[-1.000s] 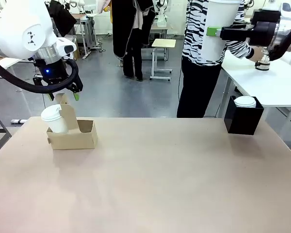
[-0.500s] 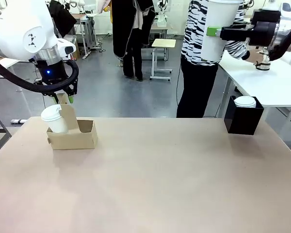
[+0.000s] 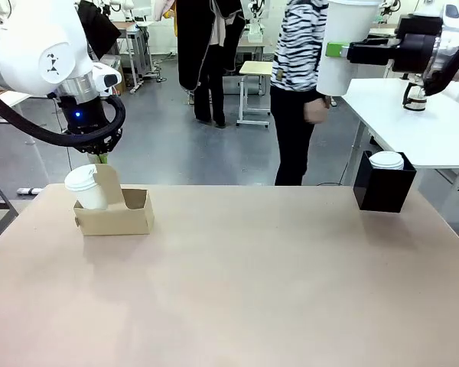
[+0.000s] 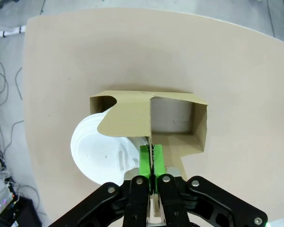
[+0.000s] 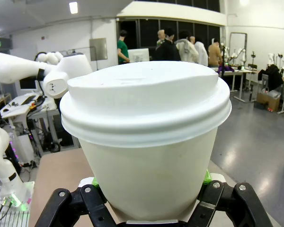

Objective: Pour a drink into a cup and package it in a carrier.
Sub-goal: Position the Cup Carrier in the center of the table.

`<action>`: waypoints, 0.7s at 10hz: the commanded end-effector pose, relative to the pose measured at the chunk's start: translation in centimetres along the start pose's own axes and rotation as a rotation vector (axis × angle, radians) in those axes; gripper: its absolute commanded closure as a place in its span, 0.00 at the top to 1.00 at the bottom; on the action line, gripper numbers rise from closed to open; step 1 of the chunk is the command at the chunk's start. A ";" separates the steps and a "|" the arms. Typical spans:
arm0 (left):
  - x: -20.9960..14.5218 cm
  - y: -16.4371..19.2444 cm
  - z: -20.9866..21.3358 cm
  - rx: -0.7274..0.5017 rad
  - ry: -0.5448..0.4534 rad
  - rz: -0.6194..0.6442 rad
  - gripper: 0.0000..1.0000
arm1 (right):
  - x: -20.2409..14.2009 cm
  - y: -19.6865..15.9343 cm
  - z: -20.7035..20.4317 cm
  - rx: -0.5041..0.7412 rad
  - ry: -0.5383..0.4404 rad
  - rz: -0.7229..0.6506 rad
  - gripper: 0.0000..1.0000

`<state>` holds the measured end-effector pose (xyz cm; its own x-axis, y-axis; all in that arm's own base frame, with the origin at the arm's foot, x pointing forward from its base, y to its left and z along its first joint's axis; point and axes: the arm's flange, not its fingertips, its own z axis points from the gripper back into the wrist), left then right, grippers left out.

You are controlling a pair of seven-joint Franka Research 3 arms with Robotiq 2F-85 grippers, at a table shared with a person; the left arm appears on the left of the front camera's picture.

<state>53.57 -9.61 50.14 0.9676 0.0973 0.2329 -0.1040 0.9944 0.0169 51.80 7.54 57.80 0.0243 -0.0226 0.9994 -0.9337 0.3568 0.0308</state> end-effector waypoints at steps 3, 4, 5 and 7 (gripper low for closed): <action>0.0 0.0 0.0 0.000 0.000 0.000 0.00 | 0.5 0.0 -0.2 0.001 -0.006 0.014 0.81; 0.0 0.0 0.0 0.000 0.000 0.000 0.00 | 0.5 0.0 -0.2 0.001 -0.006 0.014 0.81; 0.0 0.0 0.0 0.000 0.000 0.000 0.00 | 0.5 0.0 -0.2 0.001 -0.006 0.014 0.81; 0.0 -0.1 0.0 0.001 0.003 0.009 0.05 | 0.5 0.0 -0.2 0.001 -0.006 0.014 0.81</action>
<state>53.58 -9.66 50.17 0.9675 0.1059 0.2298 -0.1125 0.9935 0.0154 51.80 7.54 57.80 0.0243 -0.0226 0.9994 -0.9337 0.3568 0.0308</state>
